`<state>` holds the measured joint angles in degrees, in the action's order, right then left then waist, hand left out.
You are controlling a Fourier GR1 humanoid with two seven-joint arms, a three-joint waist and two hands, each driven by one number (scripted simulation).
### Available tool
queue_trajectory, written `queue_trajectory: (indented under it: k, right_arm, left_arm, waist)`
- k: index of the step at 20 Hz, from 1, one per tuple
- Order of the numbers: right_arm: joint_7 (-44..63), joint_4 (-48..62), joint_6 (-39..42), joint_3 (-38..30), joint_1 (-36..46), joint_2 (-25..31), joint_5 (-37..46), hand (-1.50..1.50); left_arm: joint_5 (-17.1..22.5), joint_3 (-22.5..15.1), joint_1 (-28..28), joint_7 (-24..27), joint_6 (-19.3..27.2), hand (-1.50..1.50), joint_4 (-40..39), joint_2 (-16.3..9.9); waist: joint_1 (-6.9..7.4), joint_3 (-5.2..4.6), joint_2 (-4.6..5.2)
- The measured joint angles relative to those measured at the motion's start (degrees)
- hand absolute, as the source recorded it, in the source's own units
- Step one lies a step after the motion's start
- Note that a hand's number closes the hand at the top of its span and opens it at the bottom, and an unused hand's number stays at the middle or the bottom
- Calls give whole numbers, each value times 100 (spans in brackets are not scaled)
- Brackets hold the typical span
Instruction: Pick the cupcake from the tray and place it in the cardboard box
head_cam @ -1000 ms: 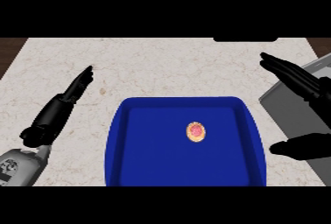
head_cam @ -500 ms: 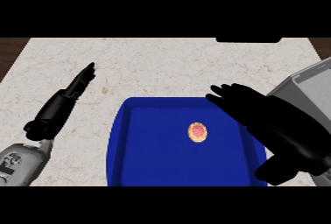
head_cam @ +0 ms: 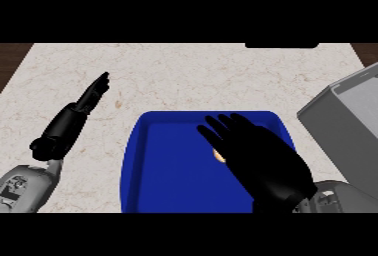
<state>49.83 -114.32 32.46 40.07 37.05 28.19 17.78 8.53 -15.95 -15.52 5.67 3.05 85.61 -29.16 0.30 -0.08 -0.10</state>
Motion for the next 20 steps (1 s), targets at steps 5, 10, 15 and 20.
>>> queue_trajectory:
  k: [5, 10, 15, 20]
  right_arm:
    - [125, 347, 113, 117, -55, -559, 218, -150]
    - [61, 792, 174, 258, -65, -843, 863, -150]
    - [-129, 972, 201, 234, -340, -1035, 1529, -150]
    - [-323, 1208, 323, 197, -486, -1192, 2007, -150]
  left_arm:
    - [-118, 144, 65, -26, -112, 0, 66, 76]
    - [-266, 212, 133, -48, -173, 0, 90, 201]
    - [-379, 412, 231, 14, -360, 0, 132, 280]
    - [-534, 531, 276, 43, -479, 0, 97, 423]
  waist:
    - [-8, 3, 2]
    - [-5, 6, 5]
    - [-15, 8, 7]
    - [-17, 8, 9]
